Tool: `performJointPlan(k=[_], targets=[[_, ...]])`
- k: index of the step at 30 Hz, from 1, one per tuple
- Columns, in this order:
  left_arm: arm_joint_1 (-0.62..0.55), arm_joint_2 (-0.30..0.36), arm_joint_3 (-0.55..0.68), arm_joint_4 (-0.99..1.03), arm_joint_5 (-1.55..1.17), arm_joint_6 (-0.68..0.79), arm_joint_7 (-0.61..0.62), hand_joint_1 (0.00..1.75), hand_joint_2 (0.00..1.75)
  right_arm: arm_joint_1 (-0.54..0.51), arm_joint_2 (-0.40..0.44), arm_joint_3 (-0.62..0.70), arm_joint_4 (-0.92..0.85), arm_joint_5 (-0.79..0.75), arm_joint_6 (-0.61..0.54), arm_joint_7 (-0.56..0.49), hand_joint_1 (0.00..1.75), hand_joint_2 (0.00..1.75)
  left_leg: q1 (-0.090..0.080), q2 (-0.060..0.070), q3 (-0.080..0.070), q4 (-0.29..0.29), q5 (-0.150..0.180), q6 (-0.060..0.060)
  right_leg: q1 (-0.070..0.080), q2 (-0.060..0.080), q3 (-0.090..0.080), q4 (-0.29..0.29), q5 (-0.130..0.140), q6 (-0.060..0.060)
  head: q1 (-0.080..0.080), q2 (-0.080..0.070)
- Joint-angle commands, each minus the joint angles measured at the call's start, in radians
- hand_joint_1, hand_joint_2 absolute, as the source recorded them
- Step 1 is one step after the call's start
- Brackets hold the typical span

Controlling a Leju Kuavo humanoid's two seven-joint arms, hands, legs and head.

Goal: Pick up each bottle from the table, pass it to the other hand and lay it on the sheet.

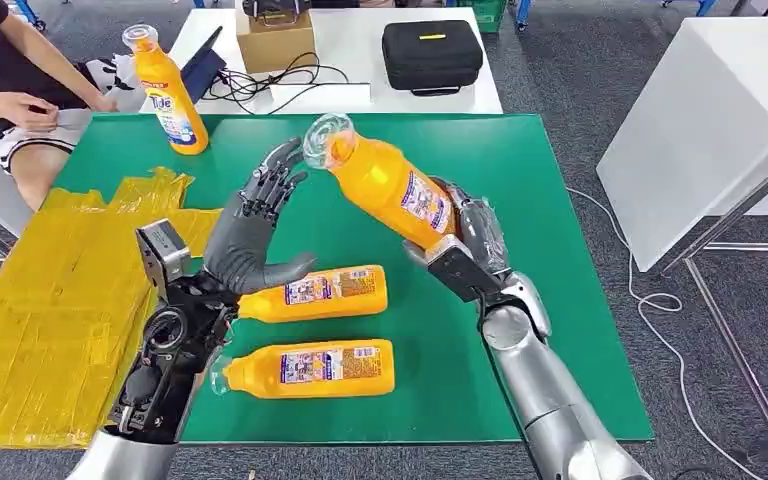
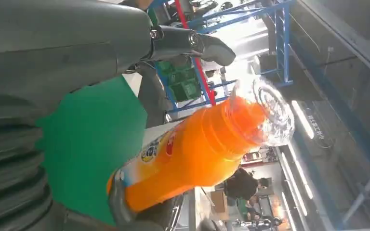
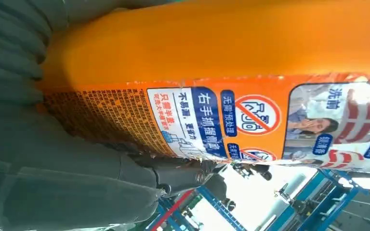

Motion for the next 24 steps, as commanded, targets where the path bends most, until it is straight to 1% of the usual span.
performJointPlan(k=[1,2,3,7,8,10,11,13,14,16,19,21,22,23,24], targets=[[-0.05,0.005,-0.035,0.072,0.01,0.004,0.003,0.0,1.75,-0.045,0.011,0.093,0.059,0.051,-0.029,0.004,1.75,1.75,0.0,0.002,0.004,0.0,-0.002,-0.001,0.0,0.0,0.004,0.0,-0.002,0.0,0.0,0.0],[-0.052,0.003,-0.037,0.073,0.01,0.004,0.003,0.0,1.75,-0.042,0.013,0.096,0.06,0.054,-0.032,0.004,1.75,1.75,0.0,0.002,0.003,0.0,-0.001,-0.001,0.0,0.001,0.003,0.0,-0.001,0.0,0.0,0.0],[-0.062,-0.001,-0.042,0.086,0.01,0.004,0.002,0.0,1.75,-0.038,0.022,0.108,0.068,0.055,-0.03,0.006,1.75,1.75,0.0,0.002,0.005,0.0,-0.002,-0.001,0.0,0.0,0.005,0.0,-0.002,0.0,0.0,0.0],[-0.081,-0.005,-0.051,0.112,0.013,0.007,0.002,0.0,1.75,-0.028,0.029,0.153,0.077,0.076,-0.036,-0.003,1.75,1.75,0.0,0.0,0.002,0.0,-0.001,-0.001,0.0,-0.001,0.002,0.0,-0.001,0.0,0.0,0.0],[-0.083,-0.005,-0.05,0.114,0.015,0.01,0.003,0.0,1.75,-0.025,0.031,0.164,0.078,0.08,-0.036,-0.004,1.75,1.75,0.001,0.0,0.005,0.0,-0.002,-0.001,0.001,-0.002,0.005,-0.001,-0.002,0.0,0.0,0.0],[-0.089,-0.003,-0.042,0.117,0.025,0.016,0.007,0.0,1.75,-0.015,0.037,0.211,0.087,0.107,-0.036,-0.001,1.75,1.75,0.0,0.001,0.002,-0.001,-0.001,-0.001,0.0,0.0,0.002,-0.001,-0.001,0.0,0.0,0.0],[-0.089,-0.002,-0.04,0.117,0.027,0.017,0.007,0.0,1.75,-0.013,0.039,0.222,0.091,0.115,-0.038,0.002,1.75,1.75,0.001,0.001,0.005,-0.001,-0.002,-0.001,0.001,0.0,0.005,-0.001,-0.001,0.0,0.0,0.0],[-0.088,0.001,-0.035,0.111,0.037,0.017,0.01,0.0,1.75,-0.012,0.049,0.256,0.113,0.125,-0.033,0.013,1.75,1.75,0.0,0.002,0.003,-0.001,-0.001,-0.001,0.0,0.0,0.003,-0.001,-0.001,0.0,0.0,0.0],[-0.087,0.002,-0.034,0.109,0.039,0.016,0.011,0.0,1.75,-0.013,0.049,0.264,0.12,0.124,-0.03,0.014,1.75,1.75,0.001,0.002,0.006,-0.001,-0.002,-0.001,0.001,0.0,0.005,-0.001,-0.002,0.0,0.0,0.0],[-0.085,0.002,-0.033,0.103,0.044,0.015,0.015,0.0,1.75,-0.017,0.052,0.276,0.133,0.118,-0.024,0.012,1.75,1.75,0.0,0.001,0.003,-0.001,-0.001,-0.001,0.0,-0.001,0.002,-0.001,-0.001,0.0,0.0,0.0],[-0.077,0.005,-0.042,0.084,0.048,0.011,0.017,0.0,1.75,-0.033,0.057,0.299,0.164,0.096,0.009,0.009,1.75,1.75,0.0,0.001,0.005,-0.001,-0.002,-0.001,0.0,-0.001,0.005,-0.001,-0.002,0.0,0.0,0.0],[-0.077,0.005,-0.042,0.084,0.048,0.011,0.017,0.0,1.75,-0.033,0.057,0.299,0.164,0.096,0.009,0.009,1.75,1.75,0.0,0.002,0.003,-0.001,-0.001,-0.001,0.0,0.0,0.002,-0.001,-0.001,0.0,0.0,0.0],[-0.072,0.005,-0.047,0.079,0.048,0.012,0.016,0.0,1.75,-0.04,0.058,0.299,0.173,0.078,0.03,0.001,1.75,1.75,0.001,0.003,0.008,-0.001,-0.003,-0.002,0.001,0.0,0.007,-0.001,-0.002,0.0,0.0,0.0],[-0.072,0.006,-0.049,0.079,0.048,0.012,0.015,0.0,1.75,-0.044,0.059,0.301,0.179,0.072,0.037,-0.002,1.75,1.75,0.0,0.001,0.003,0.0,-0.001,-0.001,0.0,-0.001,0.003,-0.001,-0.001,0.0,0.0,0.0],[-0.07,0.009,-0.054,0.08,0.048,0.01,0.014,0.0,1.75,-0.051,0.061,0.303,0.188,0.058,0.046,-0.008,1.75,1.75,0.0,0.001,0.005,-0.001,-0.002,-0.001,0.0,-0.001,0.005,-0.001,-0.002,0.0,0.0,0.0]])
